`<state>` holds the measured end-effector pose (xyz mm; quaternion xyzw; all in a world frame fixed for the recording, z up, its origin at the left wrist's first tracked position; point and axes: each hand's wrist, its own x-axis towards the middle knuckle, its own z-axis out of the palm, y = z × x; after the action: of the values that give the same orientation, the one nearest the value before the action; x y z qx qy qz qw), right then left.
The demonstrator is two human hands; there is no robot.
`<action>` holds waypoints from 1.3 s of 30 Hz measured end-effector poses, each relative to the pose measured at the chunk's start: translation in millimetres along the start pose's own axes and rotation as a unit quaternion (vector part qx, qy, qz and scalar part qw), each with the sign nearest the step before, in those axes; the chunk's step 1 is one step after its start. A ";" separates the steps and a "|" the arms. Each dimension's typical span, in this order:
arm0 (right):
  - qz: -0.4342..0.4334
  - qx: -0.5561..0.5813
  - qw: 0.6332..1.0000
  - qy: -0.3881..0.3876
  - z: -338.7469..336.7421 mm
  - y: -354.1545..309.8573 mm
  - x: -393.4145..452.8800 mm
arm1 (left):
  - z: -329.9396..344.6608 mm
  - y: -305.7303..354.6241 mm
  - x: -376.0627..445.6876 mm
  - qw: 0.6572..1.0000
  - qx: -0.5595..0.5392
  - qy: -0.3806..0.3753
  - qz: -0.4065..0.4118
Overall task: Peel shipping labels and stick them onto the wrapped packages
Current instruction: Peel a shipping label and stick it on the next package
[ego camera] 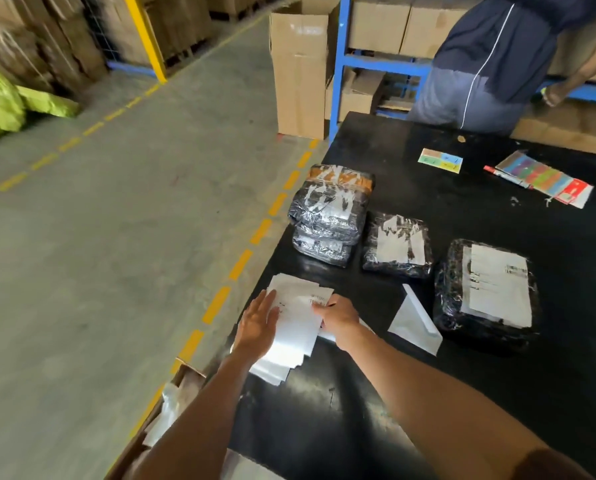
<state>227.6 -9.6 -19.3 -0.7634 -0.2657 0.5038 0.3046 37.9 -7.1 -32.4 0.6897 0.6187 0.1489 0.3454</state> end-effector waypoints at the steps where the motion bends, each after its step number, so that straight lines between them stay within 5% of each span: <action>1: -0.007 0.014 1.000 -0.007 -6.7 -4.9 -0.5 | -2.0 2.8 0.6 1.000 0.006 0.003 -0.008; 5: -0.018 0.088 0.994 -0.068 -42.8 -32.9 -10.1 | -15.2 29.1 10.0 0.998 0.023 0.063 -0.010; 7: -0.057 0.112 0.986 -0.111 -65.9 -53.7 -19.1 | -24.3 60.6 18.6 0.990 -0.114 0.081 0.017; 10: -0.107 0.151 0.975 -0.120 -95.8 -86.1 -30.3 | -43.5 123.2 27.7 0.936 -0.350 -0.013 0.016; 13: -0.139 0.163 0.972 -0.095 -120.3 -113.0 -36.1 | -50.8 171.0 41.0 0.911 -0.404 -0.071 0.027; 19: -0.273 0.128 0.952 0.053 -170.0 -143.5 -45.2 | -53.7 229.0 56.9 0.929 -0.357 -0.076 0.059; 28: -0.309 -0.003 0.951 0.019 -199.0 -143.4 -43.8 | -68.1 271.7 79.2 0.950 -0.264 -0.028 0.164; 35: -0.309 0.091 0.938 -0.126 -210.8 -156.0 -62.8 | -81.7 298.9 91.7 0.951 -0.181 0.035 0.248; 39: -0.322 0.098 0.936 -0.101 -211.1 -163.9 -68.9 | -88.5 305.2 97.1 0.944 -0.156 -0.027 0.288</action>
<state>383.9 10.0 207.4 -0.5482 -0.4758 0.4769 0.4957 229.5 112.9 211.2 0.7798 0.3530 0.3178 0.4079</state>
